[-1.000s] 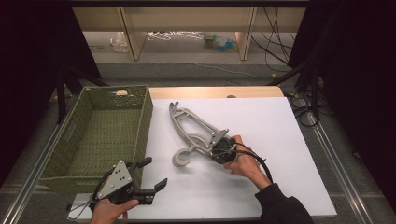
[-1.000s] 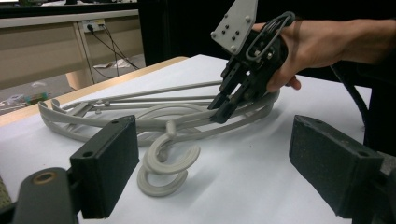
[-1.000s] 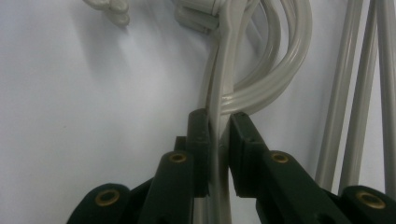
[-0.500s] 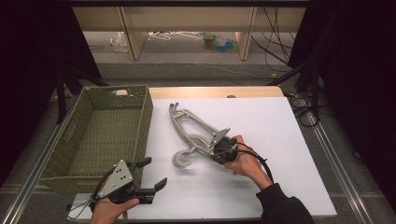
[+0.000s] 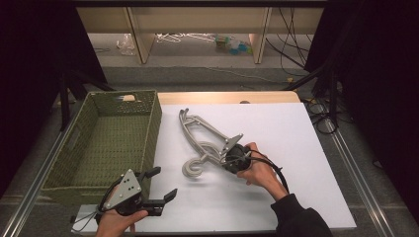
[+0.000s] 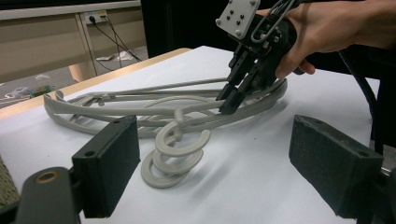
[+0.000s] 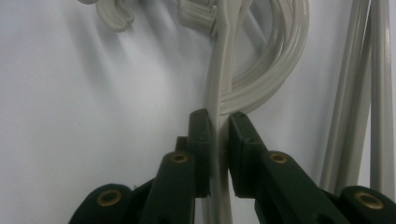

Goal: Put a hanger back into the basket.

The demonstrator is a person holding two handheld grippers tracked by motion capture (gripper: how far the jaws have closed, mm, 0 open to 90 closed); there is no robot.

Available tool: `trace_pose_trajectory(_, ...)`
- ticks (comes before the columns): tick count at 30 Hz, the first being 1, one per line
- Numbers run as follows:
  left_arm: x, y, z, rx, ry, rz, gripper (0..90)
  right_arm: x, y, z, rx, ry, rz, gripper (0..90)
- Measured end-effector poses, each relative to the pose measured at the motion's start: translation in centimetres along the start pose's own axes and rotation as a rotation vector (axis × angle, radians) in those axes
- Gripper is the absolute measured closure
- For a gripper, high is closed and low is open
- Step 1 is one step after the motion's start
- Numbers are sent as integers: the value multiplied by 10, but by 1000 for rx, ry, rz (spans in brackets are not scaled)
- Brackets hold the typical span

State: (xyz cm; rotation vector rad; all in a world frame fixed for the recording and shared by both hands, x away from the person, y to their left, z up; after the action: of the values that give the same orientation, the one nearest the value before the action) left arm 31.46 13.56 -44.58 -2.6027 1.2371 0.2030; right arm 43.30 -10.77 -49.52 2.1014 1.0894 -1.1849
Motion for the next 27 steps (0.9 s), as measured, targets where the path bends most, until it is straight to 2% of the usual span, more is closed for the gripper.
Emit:
trace_pose_trajectory(6, -1, -1, 0, 7, 2, -6, 163, -11, 3, -2, -16, 10, 28, 819)
trace_pose_trajectory(9, -1, -2, -1, 5, 6, -11, 165, -21, 6, -5, -32, 35, 53, 821)
trace_pose_trajectory(11, -1, -2, -1, 6, 3, -11, 165, -28, 6, -7, -43, 54, 49, 822)
trace_pose_trajectory(15, -1, -2, -1, 1, 15, -11, 166, -46, 0, -5, -87, 84, 55, 823)
trace_pose_trajectory(17, -2, -3, -1, 10, 7, -17, 167, -56, -6, -1, -114, 85, 42, 824)
trace_pose_trajectory(20, -2, -3, -2, 27, 3, -23, 169, -67, -18, 7, -123, 96, -7, 823)
trace_pose_trajectory(22, -2, -2, -2, 24, 3, -25, 169, -71, -25, 13, -141, 93, -36, 823)
trace_pose_trajectory(23, -1, -2, -2, 38, 9, -21, 170, -72, -29, 17, -147, 88, -52, 824)
trace_pose_trajectory(25, -1, 0, -1, 40, -6, -19, 171, -74, -35, 24, -156, 80, -75, 824)
trace_pose_trajectory(27, 0, 1, -1, 56, -11, -18, 172, -76, -39, 29, -164, 84, -79, 824)
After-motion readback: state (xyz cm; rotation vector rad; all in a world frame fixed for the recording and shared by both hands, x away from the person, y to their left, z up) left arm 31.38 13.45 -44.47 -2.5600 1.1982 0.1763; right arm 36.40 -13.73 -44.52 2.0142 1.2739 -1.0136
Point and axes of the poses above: each handheld gripper's, and its own axes: x roughly forward along the jaws, z roughly out of its underside, y roughly to its right, the point moved 6 cm from there along x, roughly forward along the jaws, and after that the axes turned 10 degrees about x, right-handed, at the moved point
